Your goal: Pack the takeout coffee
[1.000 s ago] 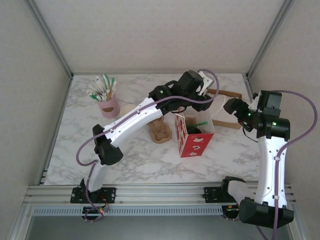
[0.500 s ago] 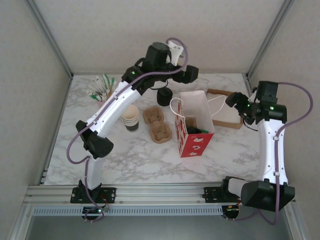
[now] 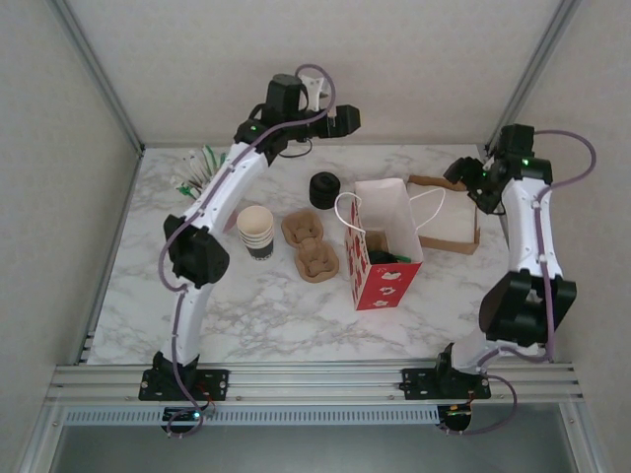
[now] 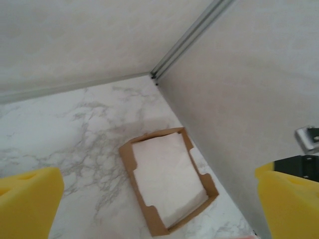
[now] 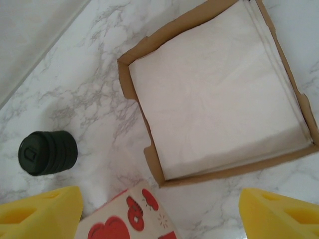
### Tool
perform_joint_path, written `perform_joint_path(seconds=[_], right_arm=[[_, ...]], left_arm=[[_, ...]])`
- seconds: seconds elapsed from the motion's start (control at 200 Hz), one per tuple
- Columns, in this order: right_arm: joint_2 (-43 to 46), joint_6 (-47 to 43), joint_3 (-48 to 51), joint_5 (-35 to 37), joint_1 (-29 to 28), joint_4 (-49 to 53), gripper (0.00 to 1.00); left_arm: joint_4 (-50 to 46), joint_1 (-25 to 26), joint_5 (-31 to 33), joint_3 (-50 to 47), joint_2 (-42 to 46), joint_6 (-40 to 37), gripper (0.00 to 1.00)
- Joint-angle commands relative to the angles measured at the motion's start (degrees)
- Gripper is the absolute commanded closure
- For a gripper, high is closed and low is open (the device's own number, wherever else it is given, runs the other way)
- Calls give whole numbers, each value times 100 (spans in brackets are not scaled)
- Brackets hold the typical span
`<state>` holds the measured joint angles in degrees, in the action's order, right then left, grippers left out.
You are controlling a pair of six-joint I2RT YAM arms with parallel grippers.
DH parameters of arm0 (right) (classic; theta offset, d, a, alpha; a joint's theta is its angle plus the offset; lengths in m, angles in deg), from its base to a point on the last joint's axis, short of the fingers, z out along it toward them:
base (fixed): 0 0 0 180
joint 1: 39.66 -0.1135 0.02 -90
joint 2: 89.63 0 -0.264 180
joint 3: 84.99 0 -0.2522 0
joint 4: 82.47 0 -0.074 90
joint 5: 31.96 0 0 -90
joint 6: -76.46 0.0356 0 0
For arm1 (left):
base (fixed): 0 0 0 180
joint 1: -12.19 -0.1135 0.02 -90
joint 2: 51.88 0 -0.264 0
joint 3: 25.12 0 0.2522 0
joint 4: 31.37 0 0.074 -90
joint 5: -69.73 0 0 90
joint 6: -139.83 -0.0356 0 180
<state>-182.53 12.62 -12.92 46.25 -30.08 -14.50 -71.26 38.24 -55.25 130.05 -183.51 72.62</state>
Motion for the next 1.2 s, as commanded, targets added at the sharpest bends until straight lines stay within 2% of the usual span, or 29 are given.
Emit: perform_joint_path(seconds=[0.0,0.19,0.496,0.731,1.192], right_arm=[[-479,-189,-493,-22,-97,111,19],[-1374,-392,-1035,335,-479,394,21],[-2579,-685,-1681,943,-821,776,26],[-3260,-853,-2124,1153,-862,1086,29],[-4330,-1074,-2784,1135,-853,1407,30]], left_arm=[[110,-47,-395,299,-500,209,0],[99,-47,-385,313,-1021,194,0],[-179,-17,-539,205,-1385,-144,0],[-426,79,-758,203,-1560,-440,0],[-275,428,-844,203,-1820,-323,1]])
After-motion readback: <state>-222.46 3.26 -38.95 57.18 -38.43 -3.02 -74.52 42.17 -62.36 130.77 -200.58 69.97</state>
